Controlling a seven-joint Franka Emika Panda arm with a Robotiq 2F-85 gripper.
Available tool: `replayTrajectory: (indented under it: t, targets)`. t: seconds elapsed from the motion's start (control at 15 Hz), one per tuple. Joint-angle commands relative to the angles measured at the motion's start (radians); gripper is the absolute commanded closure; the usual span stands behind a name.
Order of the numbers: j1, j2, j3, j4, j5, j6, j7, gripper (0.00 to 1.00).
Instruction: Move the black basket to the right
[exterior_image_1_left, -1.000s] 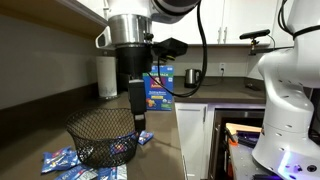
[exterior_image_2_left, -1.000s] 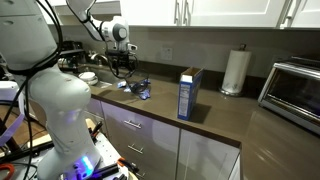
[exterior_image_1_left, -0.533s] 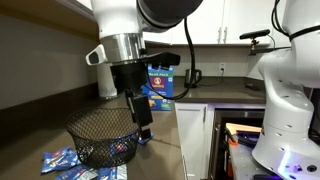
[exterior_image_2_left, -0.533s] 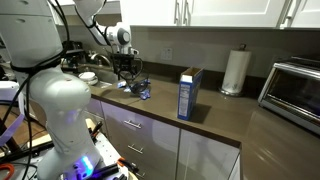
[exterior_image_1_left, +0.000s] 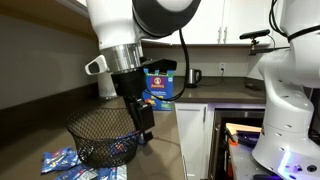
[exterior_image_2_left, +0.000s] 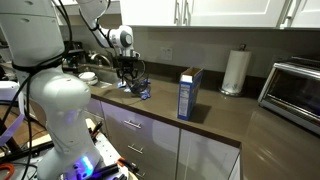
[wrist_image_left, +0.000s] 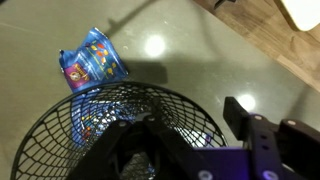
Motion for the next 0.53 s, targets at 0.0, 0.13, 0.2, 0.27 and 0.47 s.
replayTrajectory:
  t: [0.0,0.13,0.2,0.27,0.47]
  targets:
    - [-0.009,0.01,0.007,0.015,-0.014,-0.025,-0.054,0.64]
    - [-0.007,0.006,0.01,0.01,-0.018,-0.027,-0.068,0.77]
    - [-0.005,0.002,0.012,0.007,-0.022,-0.028,-0.07,0.82]
    - [-0.004,-0.001,0.014,0.006,-0.022,-0.031,-0.077,0.89]
    - [0.003,-0.016,0.023,-0.003,-0.073,-0.036,-0.066,0.97]
